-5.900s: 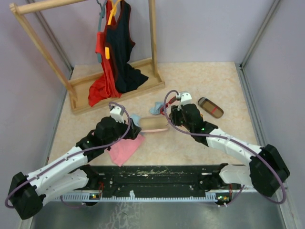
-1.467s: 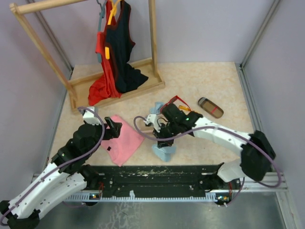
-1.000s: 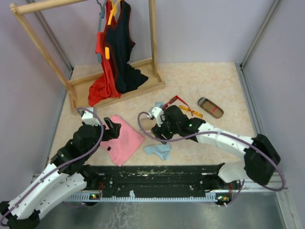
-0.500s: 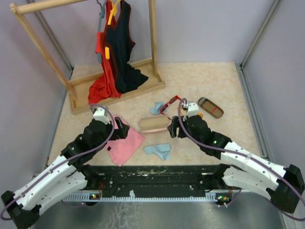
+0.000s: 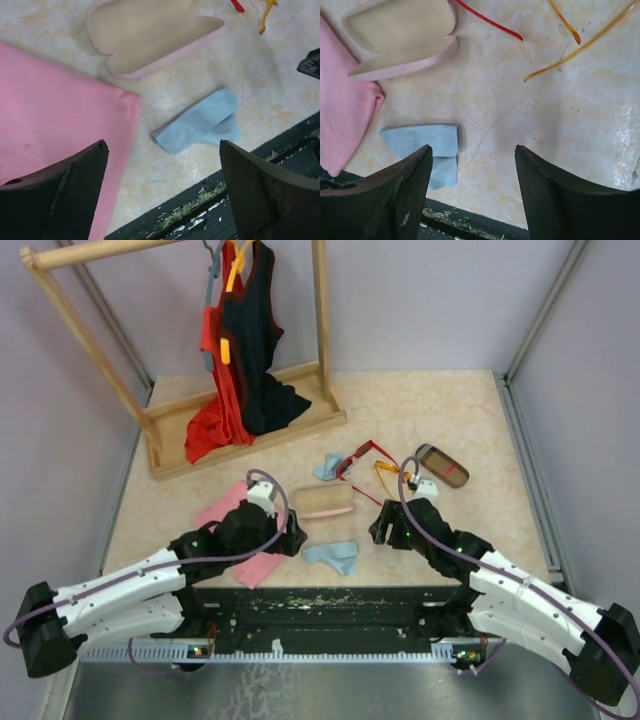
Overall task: Organize the sunglasses
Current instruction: Move the distractor to the center of the board.
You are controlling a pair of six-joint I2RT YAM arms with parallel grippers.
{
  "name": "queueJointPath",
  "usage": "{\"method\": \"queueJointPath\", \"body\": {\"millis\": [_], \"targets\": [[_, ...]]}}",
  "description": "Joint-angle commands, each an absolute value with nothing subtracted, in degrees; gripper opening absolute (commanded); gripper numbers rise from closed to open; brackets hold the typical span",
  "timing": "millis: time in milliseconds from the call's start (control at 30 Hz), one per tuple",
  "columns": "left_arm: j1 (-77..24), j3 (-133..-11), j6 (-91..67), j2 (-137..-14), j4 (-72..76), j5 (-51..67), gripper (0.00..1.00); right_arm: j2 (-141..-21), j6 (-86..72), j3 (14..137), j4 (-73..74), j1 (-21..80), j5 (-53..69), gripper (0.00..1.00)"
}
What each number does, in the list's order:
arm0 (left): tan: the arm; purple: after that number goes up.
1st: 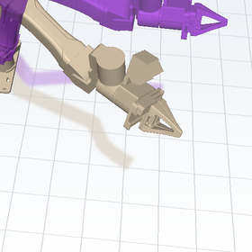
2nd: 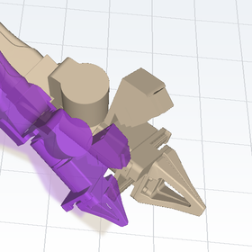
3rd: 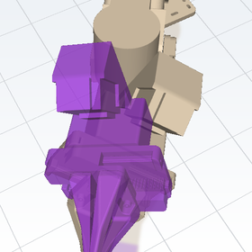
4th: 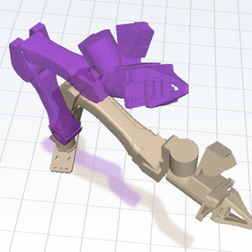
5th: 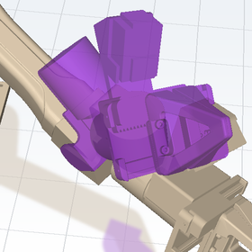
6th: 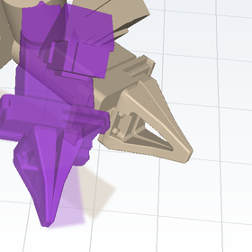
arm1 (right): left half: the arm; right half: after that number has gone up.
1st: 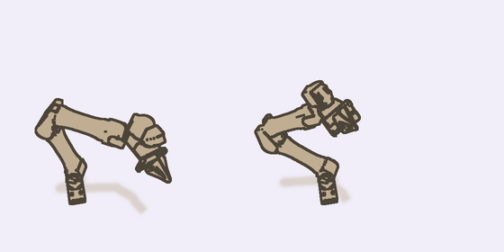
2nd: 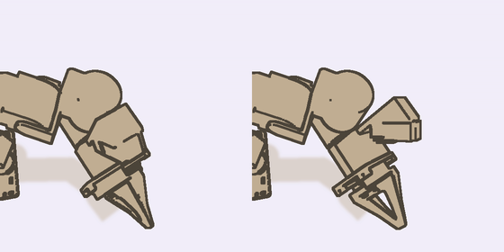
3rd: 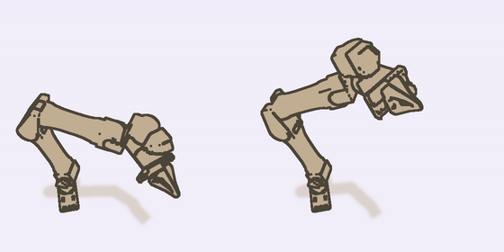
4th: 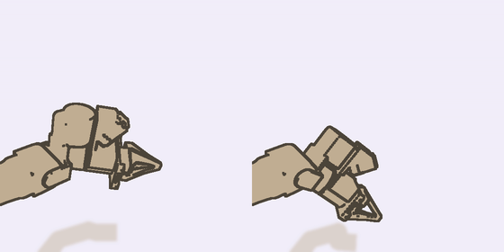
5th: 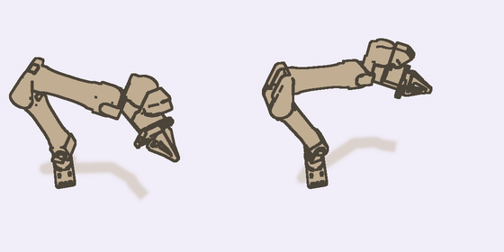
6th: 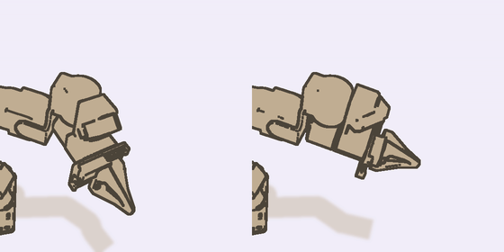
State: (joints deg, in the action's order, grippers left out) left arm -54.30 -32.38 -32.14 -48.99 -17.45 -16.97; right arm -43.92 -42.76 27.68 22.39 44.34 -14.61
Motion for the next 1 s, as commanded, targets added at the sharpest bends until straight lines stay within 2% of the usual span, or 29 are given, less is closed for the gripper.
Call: {"method": "queueJointPath", "body": {"millis": [0,367,533,700,967], "targets": [[-59.72,-30.36,-36.09,-53.05,-10.45,-17.88,0.95,-43.70,-47.35,25.70,21.50,43.86,-12.95,0.67],[-62.75,-26.10,-37.80,-57.23,-2.09,-13.89,0.78,-43.60,-47.88,24.09,19.96,43.86,-12.52,0.65],[-62.75,-25.62,-37.78,-58.92,-1.23,-16.15,0.71,-44.54,-47.90,23.13,17.54,43.86,-10.84,0.64],[-62.14,-25.19,-38.27,-60.58,-0.56,-18.86,0.71,-45.38,-47.52,23.22,17.28,43.86,-10.57,0.64],[-61.29,-23.18,-40.21,-64.12,3.65,-12.84,0.70,-47.68,-46.87,23.00,15.12,43.87,-9.11,0.63]]}}
